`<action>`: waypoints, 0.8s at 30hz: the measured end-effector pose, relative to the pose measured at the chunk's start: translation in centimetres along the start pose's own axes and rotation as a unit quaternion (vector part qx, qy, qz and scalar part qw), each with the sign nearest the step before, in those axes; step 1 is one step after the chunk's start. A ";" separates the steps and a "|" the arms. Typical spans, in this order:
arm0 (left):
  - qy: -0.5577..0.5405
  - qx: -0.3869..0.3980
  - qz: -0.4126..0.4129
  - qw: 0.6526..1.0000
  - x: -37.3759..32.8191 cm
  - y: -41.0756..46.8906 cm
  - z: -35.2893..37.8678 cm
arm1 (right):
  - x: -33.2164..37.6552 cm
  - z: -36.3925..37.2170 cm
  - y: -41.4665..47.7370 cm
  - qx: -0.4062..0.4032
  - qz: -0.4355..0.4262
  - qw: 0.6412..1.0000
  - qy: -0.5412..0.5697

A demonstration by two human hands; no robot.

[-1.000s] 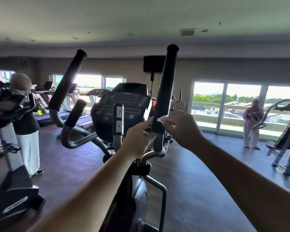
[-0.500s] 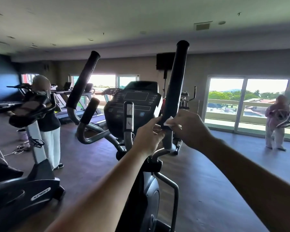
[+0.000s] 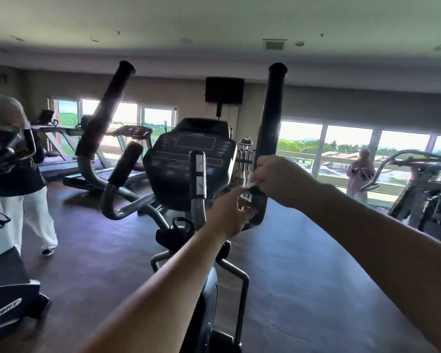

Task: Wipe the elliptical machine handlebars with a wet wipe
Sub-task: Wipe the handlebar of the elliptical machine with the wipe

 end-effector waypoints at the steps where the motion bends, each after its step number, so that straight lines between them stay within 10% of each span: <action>1: -0.007 0.003 0.000 1.000 0.1 0.0 -0.1 | -0.3 -0.5 0.5 0.009 0.019 1.000 0.018; 6: -0.017 0.004 0.004 1.000 -0.1 0.2 -0.3 | -2.0 -1.6 2.6 -0.044 0.148 0.985 0.077; 11: -0.016 0.013 0.004 1.000 0.1 0.2 -0.4 | 1.3 0.4 -0.1 0.071 -0.012 0.995 -0.074; 24: 0.104 0.021 -0.036 0.994 -2.1 -0.6 -0.2 | -2.1 1.0 -3.6 -0.073 0.212 0.939 0.261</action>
Point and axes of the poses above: each hand's wrist, its own y-axis towards the middle knuckle, its own z-axis out of the palm, x = y × z, the point moved 1 cm from there along y, towards the middle knuckle, and after that the axes turned 10 degrees about z, right-handed, at the moved point
